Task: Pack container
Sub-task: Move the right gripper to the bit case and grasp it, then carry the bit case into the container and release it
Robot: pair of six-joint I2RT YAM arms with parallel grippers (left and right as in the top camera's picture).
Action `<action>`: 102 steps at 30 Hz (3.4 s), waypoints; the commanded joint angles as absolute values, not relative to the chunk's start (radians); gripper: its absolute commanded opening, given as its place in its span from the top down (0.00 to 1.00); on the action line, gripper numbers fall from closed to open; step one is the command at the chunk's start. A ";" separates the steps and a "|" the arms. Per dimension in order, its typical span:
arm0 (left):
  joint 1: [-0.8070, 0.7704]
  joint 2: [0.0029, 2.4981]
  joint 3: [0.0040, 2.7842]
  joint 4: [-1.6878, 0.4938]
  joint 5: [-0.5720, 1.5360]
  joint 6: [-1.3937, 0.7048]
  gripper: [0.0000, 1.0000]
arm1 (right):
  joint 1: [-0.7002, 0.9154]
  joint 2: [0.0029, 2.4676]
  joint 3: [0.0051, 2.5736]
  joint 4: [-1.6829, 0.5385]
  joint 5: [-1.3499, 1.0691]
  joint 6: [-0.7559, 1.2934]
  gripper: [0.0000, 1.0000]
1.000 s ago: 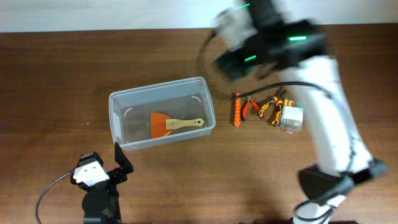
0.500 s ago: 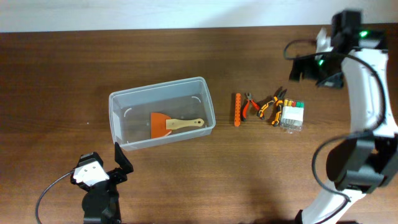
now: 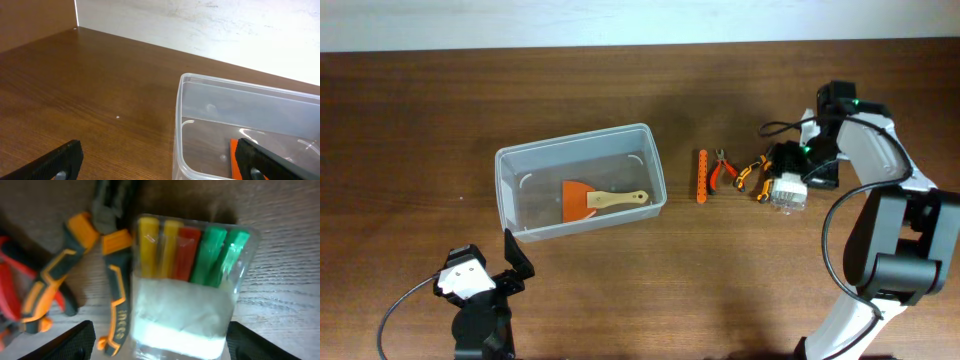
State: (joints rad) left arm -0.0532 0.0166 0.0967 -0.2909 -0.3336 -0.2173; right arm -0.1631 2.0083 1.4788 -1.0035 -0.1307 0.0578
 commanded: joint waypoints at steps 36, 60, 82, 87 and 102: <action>-0.057 0.012 0.093 -0.292 -0.337 -0.208 0.01 | -0.213 2.006 1.384 -0.875 -0.066 0.250 0.33; -0.057 0.012 0.093 -0.292 -0.337 -0.208 0.01 | -0.235 2.114 1.384 -0.875 -0.070 0.252 0.14; -0.057 0.012 0.093 -0.292 -0.337 -0.208 0.01 | -0.209 1.927 1.818 -1.163 -0.256 0.239 0.44; -0.057 0.012 0.093 -0.292 -0.337 -0.208 0.01 | -0.081 1.833 1.979 -1.239 -0.361 0.096 0.49; -0.057 0.012 0.093 -0.292 -0.337 -0.208 0.01 | 0.534 1.964 1.999 -1.207 -0.299 -0.640 0.83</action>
State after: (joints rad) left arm -0.0532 0.0166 0.0967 -0.2909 -0.3336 -0.2173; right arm 0.4721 1.8763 1.9972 -1.2209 -0.3420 -0.3981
